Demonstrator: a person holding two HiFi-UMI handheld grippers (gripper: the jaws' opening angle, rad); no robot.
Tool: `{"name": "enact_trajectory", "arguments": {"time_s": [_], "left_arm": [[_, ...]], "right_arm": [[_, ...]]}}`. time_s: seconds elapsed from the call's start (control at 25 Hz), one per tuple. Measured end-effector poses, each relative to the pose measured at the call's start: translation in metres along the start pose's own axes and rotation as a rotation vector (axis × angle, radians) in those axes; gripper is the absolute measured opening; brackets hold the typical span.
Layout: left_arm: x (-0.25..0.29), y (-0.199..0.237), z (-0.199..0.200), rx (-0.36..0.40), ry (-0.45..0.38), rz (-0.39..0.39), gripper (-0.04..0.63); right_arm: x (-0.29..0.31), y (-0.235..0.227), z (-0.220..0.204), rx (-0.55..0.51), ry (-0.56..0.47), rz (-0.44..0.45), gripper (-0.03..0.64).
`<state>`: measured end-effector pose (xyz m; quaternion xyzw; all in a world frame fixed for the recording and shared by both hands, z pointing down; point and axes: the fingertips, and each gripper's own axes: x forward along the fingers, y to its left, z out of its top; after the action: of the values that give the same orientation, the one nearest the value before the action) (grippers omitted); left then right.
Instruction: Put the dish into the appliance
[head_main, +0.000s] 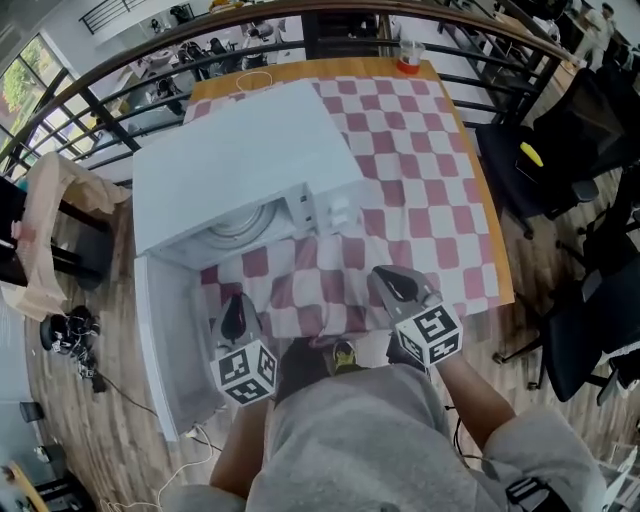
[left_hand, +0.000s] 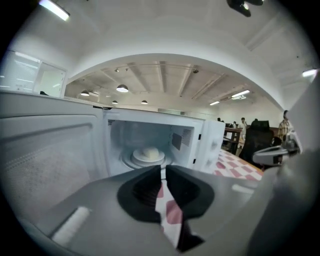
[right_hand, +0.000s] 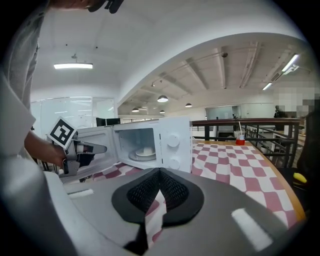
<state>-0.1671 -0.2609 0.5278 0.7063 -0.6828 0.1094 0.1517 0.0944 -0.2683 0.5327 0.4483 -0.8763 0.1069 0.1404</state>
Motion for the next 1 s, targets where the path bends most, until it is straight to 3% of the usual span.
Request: {"name": "enact_trajectory", "arguments": {"time_s": [0.12, 0.36, 0.6, 1.0], "left_arm": [[-0.016, -0.011, -0.003, -0.002, -0.002, -0.046, 0.012], [-0.042, -0.017, -0.006, 0.002, -0.004, -0.1, 0.011], [-0.085, -0.009, -0.004, 0.055, -0.026, -0.153, 0.011], [-0.181, 0.016, -0.015, 0.005, -0.061, -0.195, 0.011]], "right_arm": [[-0.009, 0.016, -0.001, -0.016, 0.008, 0.019, -0.003], [-0.022, 0.044, 0.003, -0.03, 0.006, 0.025, -0.003], [-0.04, 0.086, 0.005, -0.047, 0.006, 0.027, -0.003], [-0.096, 0.174, 0.018, -0.052, -0.055, 0.02, -0.003]]}}
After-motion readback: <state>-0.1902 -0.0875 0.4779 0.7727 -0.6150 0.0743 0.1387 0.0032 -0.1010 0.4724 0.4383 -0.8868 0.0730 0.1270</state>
